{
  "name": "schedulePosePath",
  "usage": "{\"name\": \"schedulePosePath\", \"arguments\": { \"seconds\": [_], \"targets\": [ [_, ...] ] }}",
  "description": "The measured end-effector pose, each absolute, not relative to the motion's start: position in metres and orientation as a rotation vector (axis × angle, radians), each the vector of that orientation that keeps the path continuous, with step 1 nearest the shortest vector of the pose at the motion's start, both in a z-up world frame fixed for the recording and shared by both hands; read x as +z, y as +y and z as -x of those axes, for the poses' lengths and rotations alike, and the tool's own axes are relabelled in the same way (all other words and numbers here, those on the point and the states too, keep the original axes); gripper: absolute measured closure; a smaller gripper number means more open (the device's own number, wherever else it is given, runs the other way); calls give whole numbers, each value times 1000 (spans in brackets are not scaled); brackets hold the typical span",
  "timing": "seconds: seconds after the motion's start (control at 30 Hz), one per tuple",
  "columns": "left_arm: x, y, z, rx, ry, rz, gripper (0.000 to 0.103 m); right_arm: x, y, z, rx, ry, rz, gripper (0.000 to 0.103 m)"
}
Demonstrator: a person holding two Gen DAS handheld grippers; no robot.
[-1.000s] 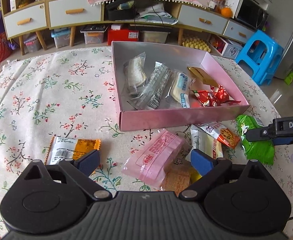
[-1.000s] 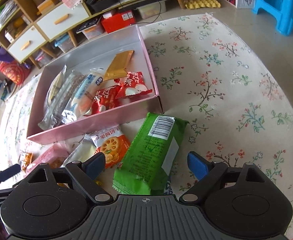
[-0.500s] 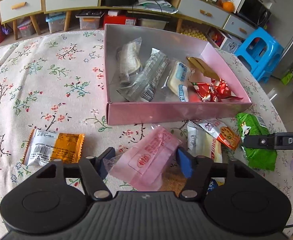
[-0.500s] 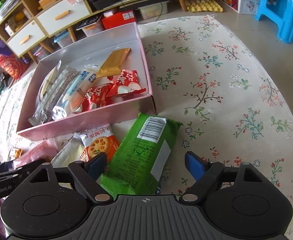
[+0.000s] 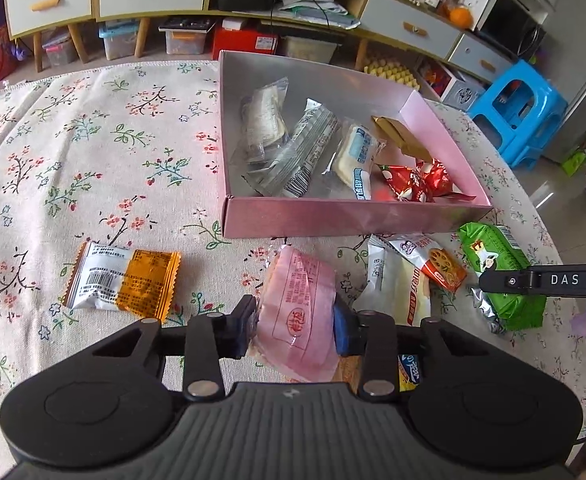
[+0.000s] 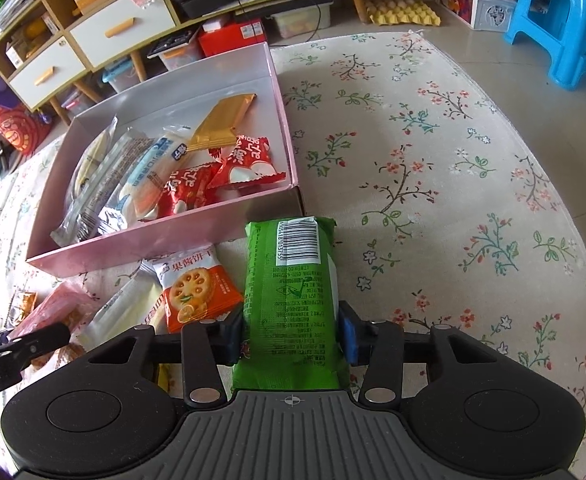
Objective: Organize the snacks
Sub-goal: 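Carry the pink and green packets into the pink box and open both grippers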
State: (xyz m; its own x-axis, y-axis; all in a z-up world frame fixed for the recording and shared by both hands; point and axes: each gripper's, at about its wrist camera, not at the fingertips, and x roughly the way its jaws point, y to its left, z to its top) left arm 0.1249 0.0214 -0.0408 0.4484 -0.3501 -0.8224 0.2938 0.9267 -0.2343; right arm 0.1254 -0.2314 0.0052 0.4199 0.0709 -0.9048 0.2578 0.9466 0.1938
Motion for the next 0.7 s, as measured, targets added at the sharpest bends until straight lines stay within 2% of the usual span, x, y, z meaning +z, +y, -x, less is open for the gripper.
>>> {"name": "schedulePosePath", "arguments": {
  "seconds": [0.7],
  "targets": [
    [-16, 31, -107, -435, 984, 141, 68, 29, -236, -118, -84, 1079, -403, 59]
  ]
}}
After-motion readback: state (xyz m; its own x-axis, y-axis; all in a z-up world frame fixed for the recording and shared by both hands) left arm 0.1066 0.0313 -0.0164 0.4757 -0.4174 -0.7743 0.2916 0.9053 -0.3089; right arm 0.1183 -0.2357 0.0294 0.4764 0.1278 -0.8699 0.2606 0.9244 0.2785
